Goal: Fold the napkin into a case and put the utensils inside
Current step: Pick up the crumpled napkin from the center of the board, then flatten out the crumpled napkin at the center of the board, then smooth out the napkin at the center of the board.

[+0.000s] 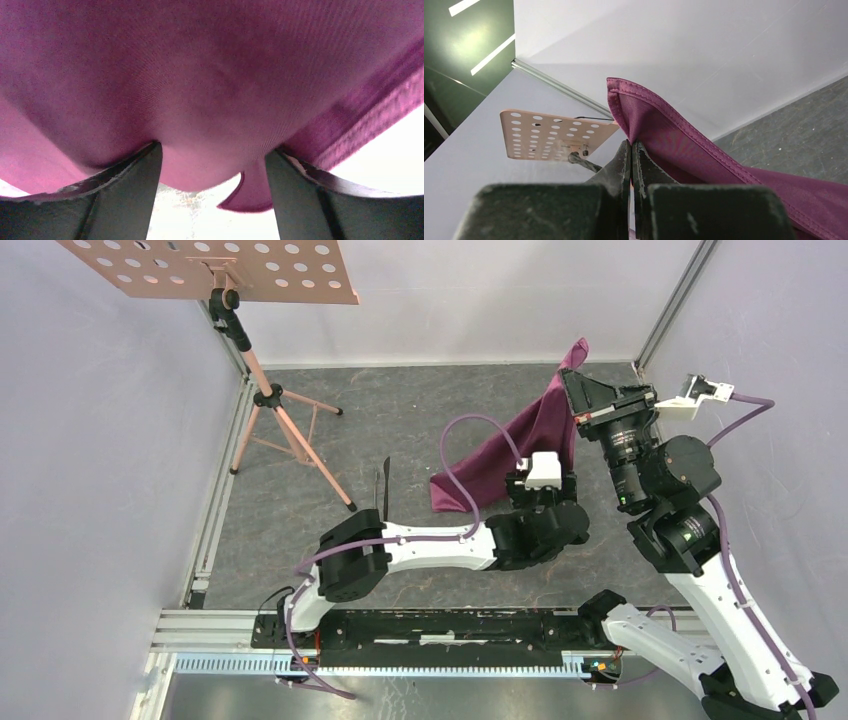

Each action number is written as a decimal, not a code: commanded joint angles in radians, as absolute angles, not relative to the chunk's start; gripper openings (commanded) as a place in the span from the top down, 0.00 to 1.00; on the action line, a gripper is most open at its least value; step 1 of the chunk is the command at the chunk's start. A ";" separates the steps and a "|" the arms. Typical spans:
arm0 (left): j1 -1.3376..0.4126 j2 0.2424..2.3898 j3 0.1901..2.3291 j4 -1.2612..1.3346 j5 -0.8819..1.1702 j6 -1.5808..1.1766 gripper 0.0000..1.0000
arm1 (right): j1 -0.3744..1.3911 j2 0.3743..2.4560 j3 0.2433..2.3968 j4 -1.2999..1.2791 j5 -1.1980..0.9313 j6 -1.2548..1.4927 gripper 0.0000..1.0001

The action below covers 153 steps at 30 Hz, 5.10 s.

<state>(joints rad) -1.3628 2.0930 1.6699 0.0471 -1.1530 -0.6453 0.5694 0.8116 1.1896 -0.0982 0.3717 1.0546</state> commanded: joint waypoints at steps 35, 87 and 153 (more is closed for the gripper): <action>-1.105 1.169 1.504 -0.828 -0.204 -0.302 0.98 | 0.558 0.245 0.796 -0.212 0.813 0.542 1.00; -0.890 0.675 0.661 -0.407 -0.068 -0.659 0.01 | 0.457 1.894 0.777 0.861 -0.229 0.988 0.04; -0.919 1.850 1.007 0.128 0.292 -0.790 0.00 | -0.119 1.884 1.146 0.030 -0.220 0.404 0.07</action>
<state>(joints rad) -0.9218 1.7962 0.9672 0.0620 0.2951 -0.7261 -0.1078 1.8431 1.0851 -0.0521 -0.2066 0.3992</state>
